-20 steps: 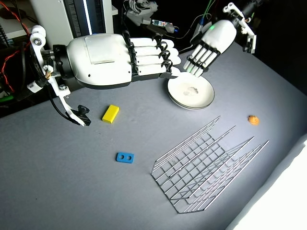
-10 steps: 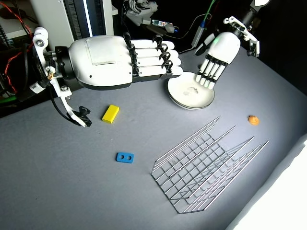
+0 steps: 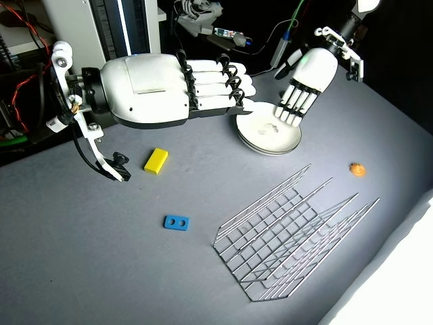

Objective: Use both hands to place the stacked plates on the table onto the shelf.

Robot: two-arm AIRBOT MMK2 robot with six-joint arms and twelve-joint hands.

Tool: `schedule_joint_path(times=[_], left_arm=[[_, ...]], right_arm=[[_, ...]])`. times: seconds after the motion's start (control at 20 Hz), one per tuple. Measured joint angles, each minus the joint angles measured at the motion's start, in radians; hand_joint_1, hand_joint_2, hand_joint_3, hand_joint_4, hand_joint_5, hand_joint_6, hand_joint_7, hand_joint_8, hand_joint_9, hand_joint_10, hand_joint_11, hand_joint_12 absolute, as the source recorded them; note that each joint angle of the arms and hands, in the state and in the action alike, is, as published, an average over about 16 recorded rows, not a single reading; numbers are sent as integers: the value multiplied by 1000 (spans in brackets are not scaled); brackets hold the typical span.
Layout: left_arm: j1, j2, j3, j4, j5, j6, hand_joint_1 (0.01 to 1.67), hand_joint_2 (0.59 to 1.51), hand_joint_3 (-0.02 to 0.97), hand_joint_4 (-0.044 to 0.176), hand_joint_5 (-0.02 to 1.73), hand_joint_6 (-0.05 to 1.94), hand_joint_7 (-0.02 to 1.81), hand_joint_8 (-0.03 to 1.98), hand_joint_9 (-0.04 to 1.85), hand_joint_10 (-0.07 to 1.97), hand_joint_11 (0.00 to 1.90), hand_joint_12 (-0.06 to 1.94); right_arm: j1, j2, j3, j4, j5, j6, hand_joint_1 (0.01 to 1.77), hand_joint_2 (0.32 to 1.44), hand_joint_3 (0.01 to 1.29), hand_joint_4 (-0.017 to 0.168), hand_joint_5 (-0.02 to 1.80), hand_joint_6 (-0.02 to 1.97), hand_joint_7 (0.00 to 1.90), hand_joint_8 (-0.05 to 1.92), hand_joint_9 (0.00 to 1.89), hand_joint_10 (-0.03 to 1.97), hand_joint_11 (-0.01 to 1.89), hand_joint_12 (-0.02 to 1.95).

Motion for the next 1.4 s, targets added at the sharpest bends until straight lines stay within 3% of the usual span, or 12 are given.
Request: schedule_joint_path(times=[0.3,0.95,1.4], left_arm=[[5,0,-1,1,-6,0,15,1148,10,-4,222,-4,200,1,160,5,16,242],[16,2,-7,-2,-9,0,15,1149,10,-7,211,-13,191,2,156,5,15,264],[45,-3,-44,-48,25,0,16,1148,10,-8,196,-18,185,0,157,5,16,267]], right_arm=[[0,-7,0,-4,-13,-22,1079,1057,21,-2,43,18,24,13,22,8,21,262],[0,-17,0,-4,-22,-46,1126,1049,20,-2,71,18,37,12,28,8,21,386],[0,-18,0,-4,-25,-49,1112,1064,20,-2,65,18,30,11,26,8,21,414]])
